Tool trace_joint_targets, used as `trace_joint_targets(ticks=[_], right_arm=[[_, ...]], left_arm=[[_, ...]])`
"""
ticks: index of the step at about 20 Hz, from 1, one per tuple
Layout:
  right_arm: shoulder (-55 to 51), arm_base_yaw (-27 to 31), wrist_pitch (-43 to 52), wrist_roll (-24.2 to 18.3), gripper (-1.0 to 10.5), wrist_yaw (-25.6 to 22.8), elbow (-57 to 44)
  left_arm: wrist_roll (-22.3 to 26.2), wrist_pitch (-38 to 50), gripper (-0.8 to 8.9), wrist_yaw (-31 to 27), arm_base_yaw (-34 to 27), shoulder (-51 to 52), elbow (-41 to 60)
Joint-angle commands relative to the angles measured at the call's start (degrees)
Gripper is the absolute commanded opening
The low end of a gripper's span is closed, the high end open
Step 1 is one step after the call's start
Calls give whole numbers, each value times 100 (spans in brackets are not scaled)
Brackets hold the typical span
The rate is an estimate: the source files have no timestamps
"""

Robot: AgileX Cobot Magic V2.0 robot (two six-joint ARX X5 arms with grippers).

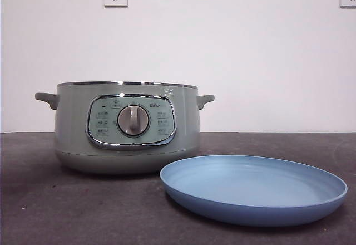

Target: Take the potato out from the steamer,put the potato on the plate,close the lid

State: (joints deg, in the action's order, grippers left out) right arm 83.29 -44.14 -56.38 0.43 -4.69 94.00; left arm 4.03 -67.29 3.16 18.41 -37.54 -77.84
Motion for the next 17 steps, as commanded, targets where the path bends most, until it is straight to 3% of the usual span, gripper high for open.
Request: trace_joint_targets(ticks=[1, 5, 11, 17], right_arm=[[-542, -2, 345, 146, -17, -20, -1086], [-1364, 22, 1189, 431, -17, -2, -2894], [-1355, 26, 2957, 503, -17, 24, -4774], [-638, 332, 4105, 501, -17, 20, -5423]], left_arm=[[55, 376, -9, 20, -11, -9, -22], [55, 463, -9, 35, -11, -105, -22], [52, 597, -8, 330, -9, -345, -22], [76, 645, -9, 334, -9, -601, -22]])
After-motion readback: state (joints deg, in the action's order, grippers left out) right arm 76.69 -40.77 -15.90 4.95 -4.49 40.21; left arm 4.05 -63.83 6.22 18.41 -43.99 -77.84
